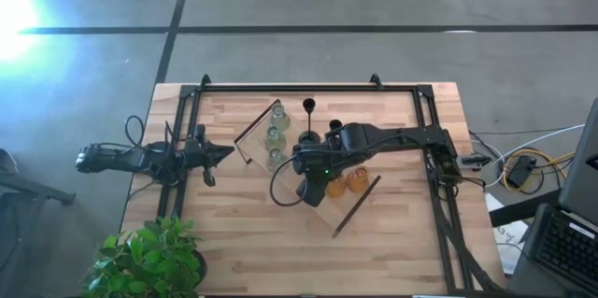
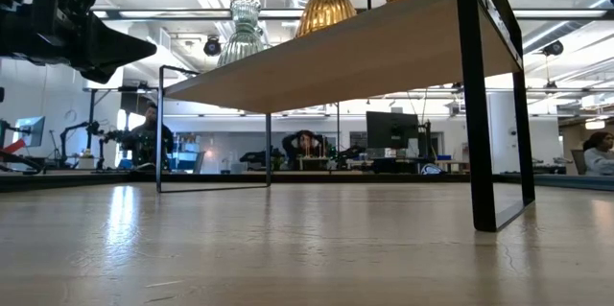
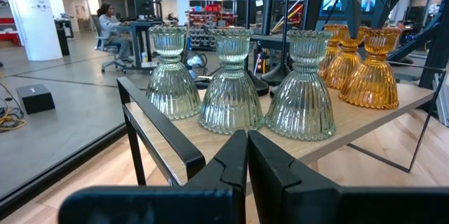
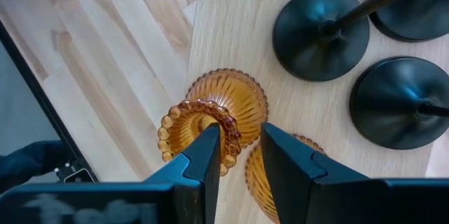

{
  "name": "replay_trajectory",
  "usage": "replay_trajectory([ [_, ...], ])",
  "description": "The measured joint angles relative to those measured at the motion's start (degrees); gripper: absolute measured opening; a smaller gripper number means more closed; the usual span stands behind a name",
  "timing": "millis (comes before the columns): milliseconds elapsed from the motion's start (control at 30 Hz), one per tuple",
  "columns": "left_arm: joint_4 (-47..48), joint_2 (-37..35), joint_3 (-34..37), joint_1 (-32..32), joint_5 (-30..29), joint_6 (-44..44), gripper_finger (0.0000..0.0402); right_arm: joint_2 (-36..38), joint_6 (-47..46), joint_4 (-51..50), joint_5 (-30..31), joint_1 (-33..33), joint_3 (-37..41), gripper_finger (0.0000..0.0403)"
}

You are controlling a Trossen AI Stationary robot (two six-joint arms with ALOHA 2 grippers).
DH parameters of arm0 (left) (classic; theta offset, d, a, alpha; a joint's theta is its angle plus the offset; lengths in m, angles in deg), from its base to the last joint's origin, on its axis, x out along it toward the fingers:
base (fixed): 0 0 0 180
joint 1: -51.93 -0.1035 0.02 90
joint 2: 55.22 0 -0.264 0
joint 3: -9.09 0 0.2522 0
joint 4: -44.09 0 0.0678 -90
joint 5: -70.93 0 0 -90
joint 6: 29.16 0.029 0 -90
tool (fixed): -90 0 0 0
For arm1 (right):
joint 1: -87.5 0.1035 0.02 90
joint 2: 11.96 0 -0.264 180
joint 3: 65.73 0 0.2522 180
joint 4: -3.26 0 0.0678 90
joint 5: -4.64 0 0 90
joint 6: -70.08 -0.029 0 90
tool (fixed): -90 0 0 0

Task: Pick & Place candle stick holders
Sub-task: Return to Home Position

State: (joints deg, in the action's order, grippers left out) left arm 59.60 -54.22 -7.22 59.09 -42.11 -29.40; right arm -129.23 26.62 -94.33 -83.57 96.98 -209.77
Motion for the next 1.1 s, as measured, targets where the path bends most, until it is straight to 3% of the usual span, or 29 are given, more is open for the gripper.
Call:
replay_trajectory([
  [1100, 0.01, -0.01, 0.00, -0.01, 0.01, 0.00, 0.0019, 1.71, -0.55, -2.56, 1.68, 0.26, -4.72, 0.0077],
])
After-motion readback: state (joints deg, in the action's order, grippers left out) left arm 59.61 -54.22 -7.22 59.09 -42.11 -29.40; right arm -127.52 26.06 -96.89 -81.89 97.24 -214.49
